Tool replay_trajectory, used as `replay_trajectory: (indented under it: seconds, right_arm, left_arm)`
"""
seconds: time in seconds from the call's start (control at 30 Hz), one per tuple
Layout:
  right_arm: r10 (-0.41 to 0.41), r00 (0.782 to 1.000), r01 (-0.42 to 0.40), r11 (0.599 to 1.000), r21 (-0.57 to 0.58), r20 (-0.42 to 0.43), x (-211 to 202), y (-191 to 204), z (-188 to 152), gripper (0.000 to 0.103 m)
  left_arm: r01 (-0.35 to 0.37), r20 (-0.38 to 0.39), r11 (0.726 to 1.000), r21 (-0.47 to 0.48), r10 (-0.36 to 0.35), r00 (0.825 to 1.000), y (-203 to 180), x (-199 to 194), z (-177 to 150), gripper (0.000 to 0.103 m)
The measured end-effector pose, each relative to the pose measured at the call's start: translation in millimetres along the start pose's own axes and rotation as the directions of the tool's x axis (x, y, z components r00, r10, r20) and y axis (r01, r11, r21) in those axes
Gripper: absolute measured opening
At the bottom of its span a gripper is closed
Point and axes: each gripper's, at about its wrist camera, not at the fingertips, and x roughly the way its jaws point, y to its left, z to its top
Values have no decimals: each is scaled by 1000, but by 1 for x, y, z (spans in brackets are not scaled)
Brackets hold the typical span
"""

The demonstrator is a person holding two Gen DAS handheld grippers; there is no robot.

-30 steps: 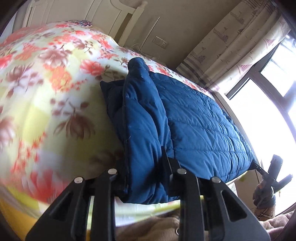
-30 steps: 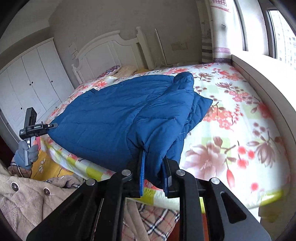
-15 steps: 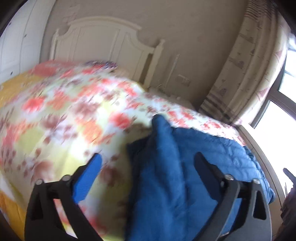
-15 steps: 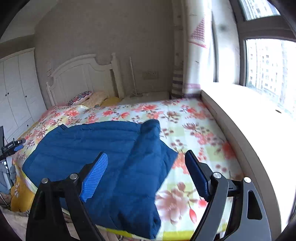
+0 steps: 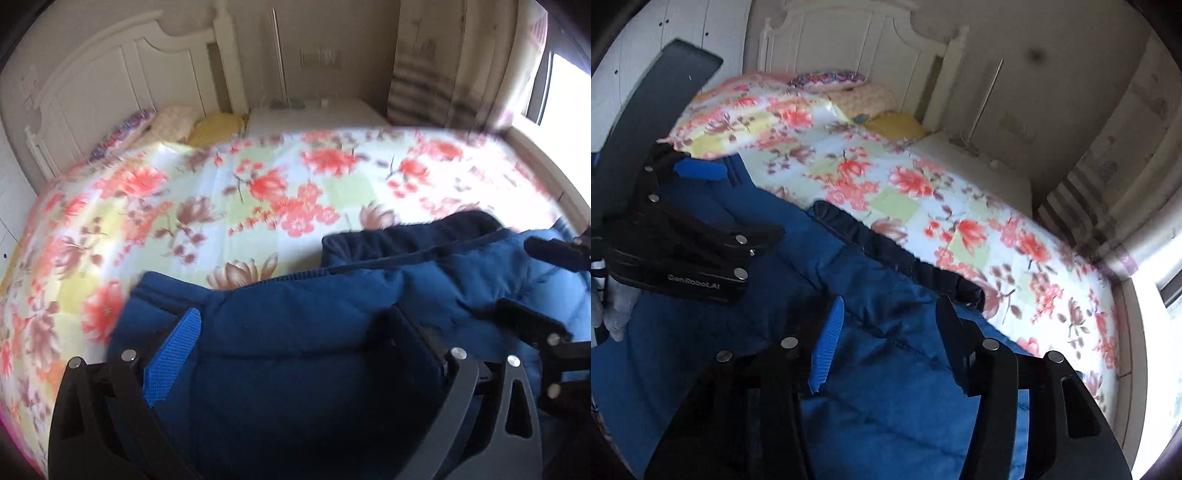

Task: Fold large clothes

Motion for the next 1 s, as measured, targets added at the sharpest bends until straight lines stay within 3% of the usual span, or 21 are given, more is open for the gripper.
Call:
replay_trajectory:
  seconds: [0.1,0.37,0.47,0.53,0.6,0.63,0.67,0.73,0.87,0.93,1.0]
  right_arm:
    - [90,996,-93,991,98,27,15,-21,-4,52]
    - [73,996,-77,993,94,46,11,-15,-9,51]
    - [66,998,-63,993,96,-21,7,-16,1,51]
    - [2,1000,-1,994,112,-9,-6,-16,8,52]
    - [-122,991,117,990,75,62,-17,-14,9,52]
    - [-153,988,150,985,82,31,-6,-19,3,53]
    - [-128,991,130,986,108,-23,12,-27,-6,55]
    - [-97,995,97,983,156,-12,14,-36,-9,57]
    - [-151,988,152,979,136,-13,2,-44,-7,56]
    - [-174,985,168,960,223,7,-13,-70,-17,56]
    - [-207,978,207,931,302,-31,-13,-101,-35,57]
  left_arm:
    - [79,-7,994,-75,-79,997,18,19,2,101]
    - [94,10,993,-75,-94,996,18,26,-3,101]
    - [89,9,994,-69,-89,996,18,26,-3,101]
    - [86,8,994,-66,-86,996,18,26,-3,101]
    - [88,8,994,-67,-88,996,18,26,-3,101]
    - [91,8,993,-69,-91,996,19,26,-3,101]
    - [96,8,993,-71,-96,995,19,26,-3,101]
    - [112,8,990,-80,-112,994,21,26,-3,101]
    - [101,8,992,-74,-101,995,20,27,-3,101]
    - [101,10,992,-74,-101,995,21,27,-3,101]
    - [106,9,991,-78,-106,994,21,28,-4,101]
